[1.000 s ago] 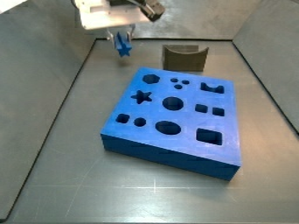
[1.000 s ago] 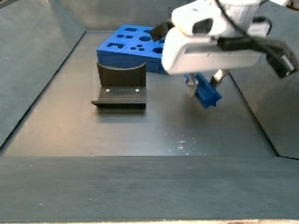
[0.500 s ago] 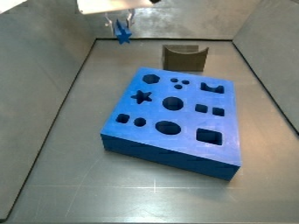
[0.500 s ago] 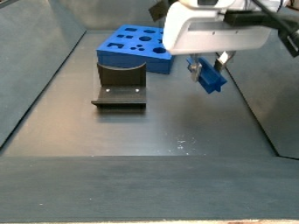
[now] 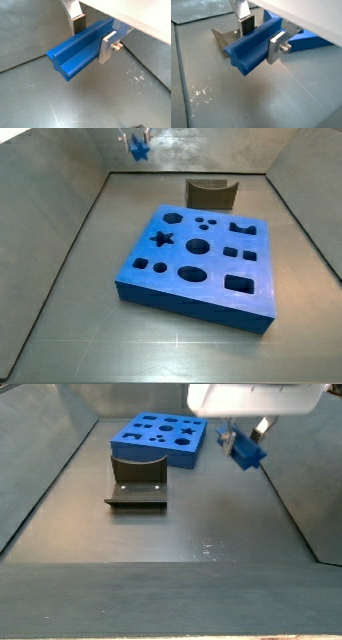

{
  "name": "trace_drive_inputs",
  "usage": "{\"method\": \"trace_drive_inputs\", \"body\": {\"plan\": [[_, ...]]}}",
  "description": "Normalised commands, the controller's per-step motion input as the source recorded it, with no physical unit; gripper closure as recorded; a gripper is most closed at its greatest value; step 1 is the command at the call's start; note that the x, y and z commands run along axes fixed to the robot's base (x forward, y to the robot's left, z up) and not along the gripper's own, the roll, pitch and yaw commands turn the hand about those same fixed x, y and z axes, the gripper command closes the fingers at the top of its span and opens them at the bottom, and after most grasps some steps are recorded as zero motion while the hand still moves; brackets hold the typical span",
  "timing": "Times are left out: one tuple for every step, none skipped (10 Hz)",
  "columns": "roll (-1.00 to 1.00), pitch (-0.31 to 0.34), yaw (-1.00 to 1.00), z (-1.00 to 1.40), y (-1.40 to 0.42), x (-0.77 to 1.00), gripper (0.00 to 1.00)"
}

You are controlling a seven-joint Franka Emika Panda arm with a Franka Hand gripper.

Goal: Pick up the star object. Move up. Place the star object on the fixture. Regrasp the star object. Move to above the board. Insert the star object.
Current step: Place the star object on the fixture.

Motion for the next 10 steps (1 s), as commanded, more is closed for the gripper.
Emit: {"method": "trace_drive_inputs", "body": {"plan": [[0.08,0.073,0.0,0.79,0.02,-0.02,1.0],[0.08,0.086,0.0,0.61,0.02,-0.02,1.0],[0.09,0.096,0.01,0.47,0.02,-0.01,1.0],[0.1,0.109,0.02,0.3,0.01,0.0,1.0],[0.09,0.113,0.02,0.21,0.01,0.0,1.0],[0.18,0.283,-0.77,0.13,-0.28,1.0,1.0],[0.17,0.283,-0.73,0.11,-0.28,1.0,1.0],[0.13,0.27,-0.55,0.1,-0.25,1.0,1.0],[0.06,0.224,-0.32,0.09,-0.22,1.0,1.0],[0.03,0.19,-0.21,0.08,-0.2,1.0,1.0]]}}
